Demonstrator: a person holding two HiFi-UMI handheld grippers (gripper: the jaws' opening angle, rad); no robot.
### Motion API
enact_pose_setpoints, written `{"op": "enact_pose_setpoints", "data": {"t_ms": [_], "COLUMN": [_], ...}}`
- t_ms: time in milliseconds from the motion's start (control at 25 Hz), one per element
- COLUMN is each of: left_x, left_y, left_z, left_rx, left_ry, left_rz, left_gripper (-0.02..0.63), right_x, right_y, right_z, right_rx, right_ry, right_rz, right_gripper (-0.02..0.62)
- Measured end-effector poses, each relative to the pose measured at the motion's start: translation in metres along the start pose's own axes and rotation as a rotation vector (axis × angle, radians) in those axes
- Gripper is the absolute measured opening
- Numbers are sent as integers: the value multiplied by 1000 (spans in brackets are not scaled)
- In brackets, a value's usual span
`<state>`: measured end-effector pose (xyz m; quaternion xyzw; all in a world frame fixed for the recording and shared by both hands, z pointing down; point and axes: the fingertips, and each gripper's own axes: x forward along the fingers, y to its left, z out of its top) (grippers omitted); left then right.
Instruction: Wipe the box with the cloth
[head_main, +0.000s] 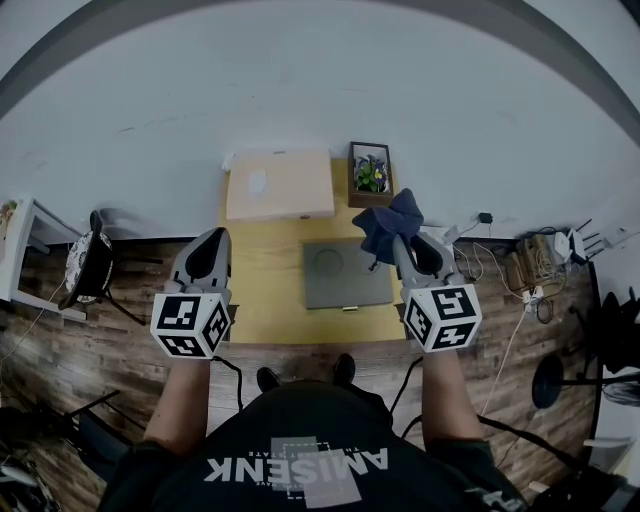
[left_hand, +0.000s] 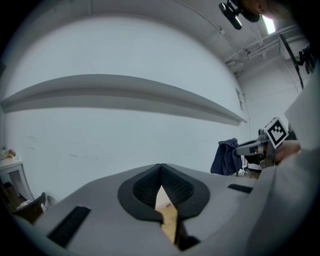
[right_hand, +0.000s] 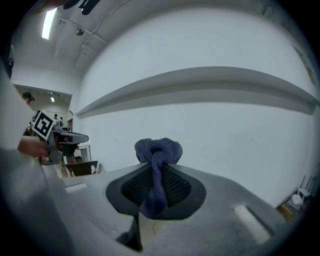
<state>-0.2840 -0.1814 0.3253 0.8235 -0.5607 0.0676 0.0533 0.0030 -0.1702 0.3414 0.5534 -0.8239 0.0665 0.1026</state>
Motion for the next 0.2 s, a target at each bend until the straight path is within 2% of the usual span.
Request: {"op": "enact_pose_setpoints", "data": {"t_ms": [200], "left_x": [1], "left_y": [3], "left_z": [2], "left_rx": [6], "left_ry": [-3], "left_rz": [6], "left_gripper": [2], "right_x": [4], "right_y": [1], "right_z": [1], "right_rx": [-10], "right_ry": [8], "right_rz": [7], "right_gripper": [60]}}
